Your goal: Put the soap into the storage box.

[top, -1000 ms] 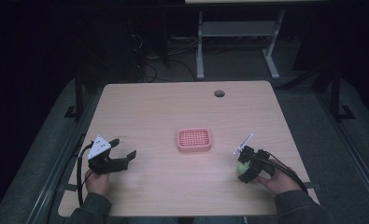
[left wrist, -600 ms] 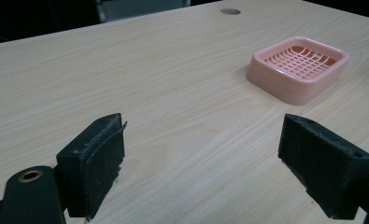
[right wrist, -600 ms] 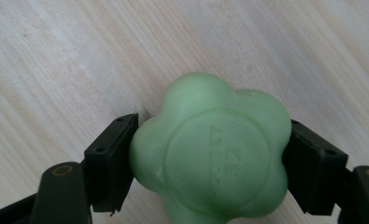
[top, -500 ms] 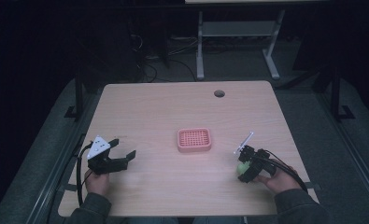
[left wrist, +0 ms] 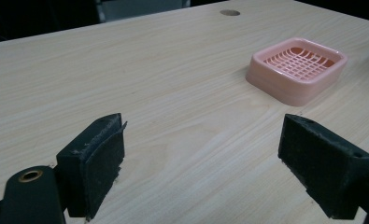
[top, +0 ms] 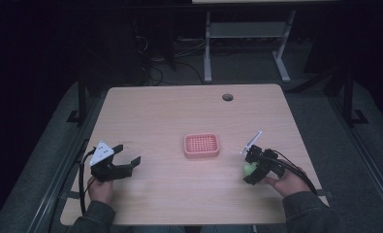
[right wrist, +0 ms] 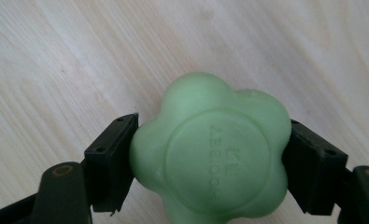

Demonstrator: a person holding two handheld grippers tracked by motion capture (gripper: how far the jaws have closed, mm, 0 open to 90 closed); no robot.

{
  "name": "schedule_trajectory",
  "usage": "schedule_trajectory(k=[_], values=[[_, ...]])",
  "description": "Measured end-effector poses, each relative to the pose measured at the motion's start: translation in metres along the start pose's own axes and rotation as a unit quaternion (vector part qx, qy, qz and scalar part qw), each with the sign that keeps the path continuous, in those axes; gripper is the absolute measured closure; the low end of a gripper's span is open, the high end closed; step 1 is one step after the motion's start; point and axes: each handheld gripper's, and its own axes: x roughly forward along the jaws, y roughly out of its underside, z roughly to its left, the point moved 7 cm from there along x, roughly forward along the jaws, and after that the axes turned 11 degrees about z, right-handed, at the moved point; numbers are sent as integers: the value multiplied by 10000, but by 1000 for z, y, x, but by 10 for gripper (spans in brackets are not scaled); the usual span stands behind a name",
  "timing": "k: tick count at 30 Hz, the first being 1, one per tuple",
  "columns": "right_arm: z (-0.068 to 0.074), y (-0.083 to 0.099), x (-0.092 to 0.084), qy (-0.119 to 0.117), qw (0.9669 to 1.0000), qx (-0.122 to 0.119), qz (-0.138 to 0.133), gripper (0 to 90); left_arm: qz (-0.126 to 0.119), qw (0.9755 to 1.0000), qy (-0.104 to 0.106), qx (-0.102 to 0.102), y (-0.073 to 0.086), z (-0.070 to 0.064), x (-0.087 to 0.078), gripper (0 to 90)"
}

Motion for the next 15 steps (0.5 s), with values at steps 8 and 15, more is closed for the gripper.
schedule_trajectory(k=[8,15], values=[[-3,-12,-12,-71,9999,-17,-153,254,9,10000,7,-14,0,0,0,140],[-6,-23,-17,-72,9998,-68,-189,254,-5,10000,8,-44,0,1,-1,140]])
